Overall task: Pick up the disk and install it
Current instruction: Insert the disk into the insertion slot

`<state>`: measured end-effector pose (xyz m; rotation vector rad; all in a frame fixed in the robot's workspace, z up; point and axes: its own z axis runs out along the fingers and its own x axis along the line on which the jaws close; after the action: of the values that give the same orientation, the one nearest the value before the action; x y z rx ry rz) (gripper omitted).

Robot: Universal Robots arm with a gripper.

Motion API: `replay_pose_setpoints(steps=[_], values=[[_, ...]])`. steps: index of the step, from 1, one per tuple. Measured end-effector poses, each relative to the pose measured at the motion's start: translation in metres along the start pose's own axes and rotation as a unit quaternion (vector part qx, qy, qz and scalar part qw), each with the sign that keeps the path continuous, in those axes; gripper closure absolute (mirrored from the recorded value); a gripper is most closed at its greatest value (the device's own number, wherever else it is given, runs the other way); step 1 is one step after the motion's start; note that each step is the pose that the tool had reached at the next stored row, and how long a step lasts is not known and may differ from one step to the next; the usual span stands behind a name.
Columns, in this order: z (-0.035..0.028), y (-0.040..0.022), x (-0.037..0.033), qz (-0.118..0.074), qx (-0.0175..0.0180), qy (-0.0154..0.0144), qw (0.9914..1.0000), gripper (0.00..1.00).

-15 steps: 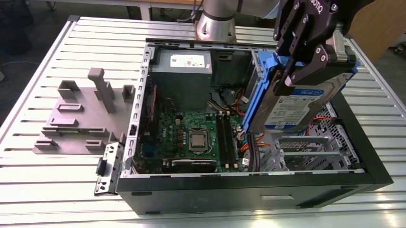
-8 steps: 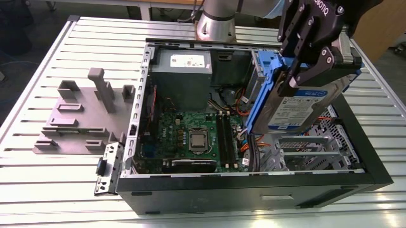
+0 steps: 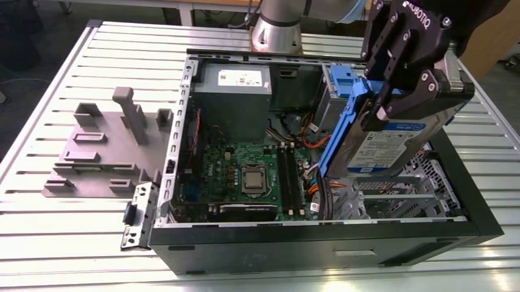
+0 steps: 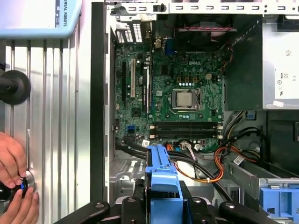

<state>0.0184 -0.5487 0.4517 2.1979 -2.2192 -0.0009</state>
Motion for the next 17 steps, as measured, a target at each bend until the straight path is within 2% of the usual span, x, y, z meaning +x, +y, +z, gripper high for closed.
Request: replay_pose_setpoints(steps=[11,17], values=[[0.002,-0.019,0.0011,0.0,0.0,0.0055,0.99998,0.64],[0.0027,-0.0304,0.001,0.0,0.0001,0.0076,0.99997,0.64]])
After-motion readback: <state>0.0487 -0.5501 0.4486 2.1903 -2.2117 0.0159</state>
